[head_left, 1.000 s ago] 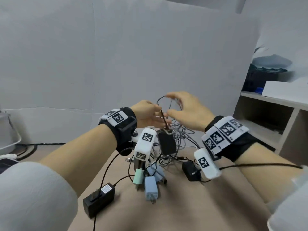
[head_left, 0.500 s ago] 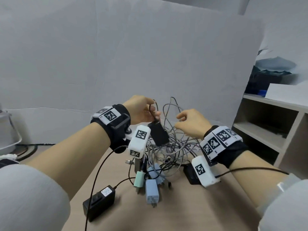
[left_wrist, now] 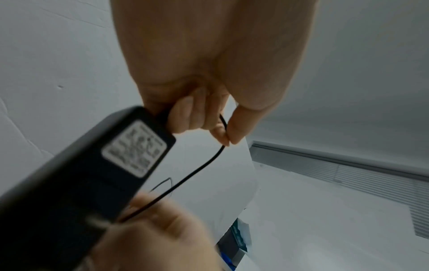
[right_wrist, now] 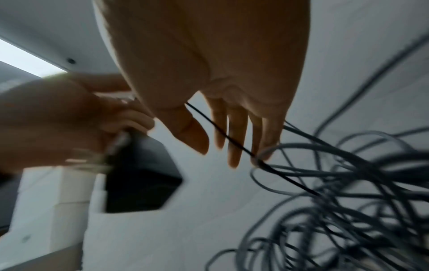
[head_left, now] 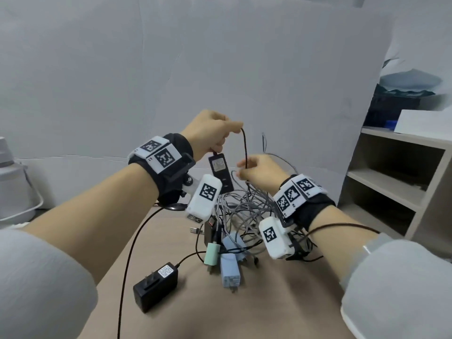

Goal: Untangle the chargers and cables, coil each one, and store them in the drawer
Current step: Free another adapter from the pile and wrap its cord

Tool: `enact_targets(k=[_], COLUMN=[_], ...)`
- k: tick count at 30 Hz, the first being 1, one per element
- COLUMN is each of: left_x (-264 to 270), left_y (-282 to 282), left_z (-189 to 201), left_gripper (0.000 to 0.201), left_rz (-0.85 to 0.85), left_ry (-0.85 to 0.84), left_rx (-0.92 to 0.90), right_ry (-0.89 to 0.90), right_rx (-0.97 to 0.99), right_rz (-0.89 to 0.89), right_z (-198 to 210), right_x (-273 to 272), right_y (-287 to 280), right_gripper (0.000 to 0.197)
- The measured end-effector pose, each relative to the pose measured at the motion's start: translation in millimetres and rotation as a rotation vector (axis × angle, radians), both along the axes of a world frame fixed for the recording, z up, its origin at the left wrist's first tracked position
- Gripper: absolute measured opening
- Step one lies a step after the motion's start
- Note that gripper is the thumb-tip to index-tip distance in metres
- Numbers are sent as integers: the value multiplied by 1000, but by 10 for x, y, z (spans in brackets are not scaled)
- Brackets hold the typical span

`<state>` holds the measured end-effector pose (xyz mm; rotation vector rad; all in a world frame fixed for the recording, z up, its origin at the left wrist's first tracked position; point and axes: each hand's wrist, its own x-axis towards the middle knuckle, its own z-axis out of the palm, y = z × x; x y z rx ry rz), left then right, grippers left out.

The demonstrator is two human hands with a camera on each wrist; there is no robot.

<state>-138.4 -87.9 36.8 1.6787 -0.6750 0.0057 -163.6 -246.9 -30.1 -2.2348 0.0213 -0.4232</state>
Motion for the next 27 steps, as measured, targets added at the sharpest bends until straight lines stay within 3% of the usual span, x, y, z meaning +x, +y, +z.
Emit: enact_targets(k=[5,11,15,20,24,27], left_x=[30,148,223,112,-63,-123], left_y=[145,222,163,-106,-319,-406], left_z=[82,60,-143,-357,-247,-165], left_gripper=[18,24,20,35,37,36], left_rz=[22,125,143,12,-58,19], left_ry=[-45,16,80,-1,-57,-94], left_rx=[-168,-317,-233,4,17,-7], right_ry=[231,88,7,-108,-145,-141], right_rx=[-374,-327,-131,-42,-267,-372], right_rz=[-1,-184,-202,-101,4,34], right_z=[-365,-380,-244,63,348,439], right_x=[133,175,129,2,-111,-181], right_y=[-275,-485,-585,-516,-405,-338], right_gripper=[8,15,23,22,17,18])
